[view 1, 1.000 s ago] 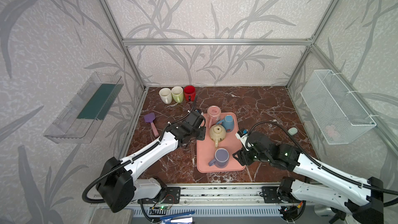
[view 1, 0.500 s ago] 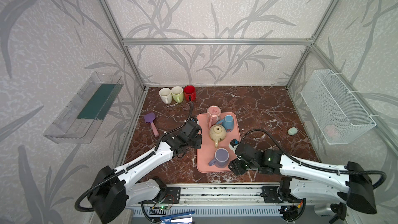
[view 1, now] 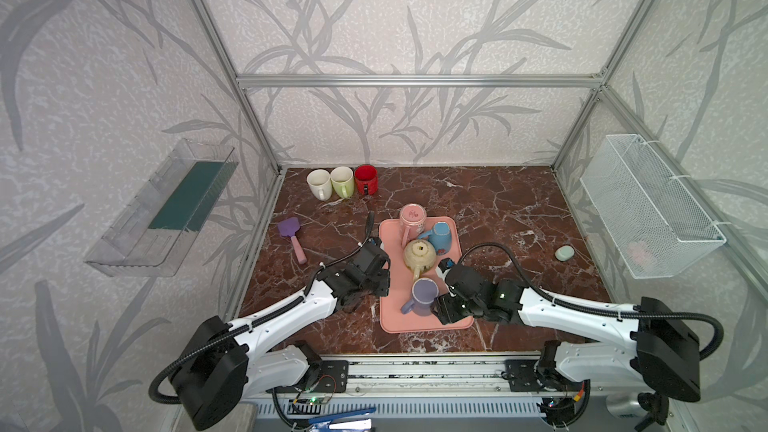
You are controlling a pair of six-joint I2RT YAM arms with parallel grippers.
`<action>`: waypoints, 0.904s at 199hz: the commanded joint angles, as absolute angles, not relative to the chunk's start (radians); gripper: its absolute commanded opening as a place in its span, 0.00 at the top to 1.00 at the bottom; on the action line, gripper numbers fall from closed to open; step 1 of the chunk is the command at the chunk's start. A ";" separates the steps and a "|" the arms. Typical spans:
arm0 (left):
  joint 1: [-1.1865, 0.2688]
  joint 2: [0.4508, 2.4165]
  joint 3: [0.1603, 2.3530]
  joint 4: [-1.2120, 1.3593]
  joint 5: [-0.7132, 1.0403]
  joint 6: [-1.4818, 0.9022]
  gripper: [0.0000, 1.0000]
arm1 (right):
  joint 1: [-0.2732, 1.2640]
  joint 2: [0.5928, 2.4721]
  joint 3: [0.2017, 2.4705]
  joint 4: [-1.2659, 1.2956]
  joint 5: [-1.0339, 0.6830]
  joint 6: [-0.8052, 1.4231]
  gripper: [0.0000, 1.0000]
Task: Turn the mug right side up
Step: 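Lower the right gripper onto the upside-down lavender mug's base and close it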
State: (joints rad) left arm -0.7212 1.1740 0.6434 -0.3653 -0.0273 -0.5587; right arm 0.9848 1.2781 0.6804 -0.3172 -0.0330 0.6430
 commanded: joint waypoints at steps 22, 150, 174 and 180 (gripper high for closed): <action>-0.768 1.190 0.622 -0.309 -0.028 -0.607 0.62 | 0.937 1.325 0.738 -0.265 -0.058 0.645 0.33; -0.996 1.382 0.695 -0.200 -0.072 -0.701 0.66 | 0.874 1.148 0.701 -0.401 -0.037 0.583 0.33; -1.028 1.433 0.739 -0.190 -0.074 -0.703 0.66 | 0.873 1.109 0.706 -0.452 -0.007 0.563 0.33; -1.034 1.445 0.748 -0.189 -0.074 -0.704 0.66 | 0.872 1.100 0.706 -0.462 0.000 0.564 0.33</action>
State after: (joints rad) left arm -1.0115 1.4094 0.6888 -0.2283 -0.0502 -0.6781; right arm 0.8768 1.1389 0.7132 -0.3805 -0.0402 0.5903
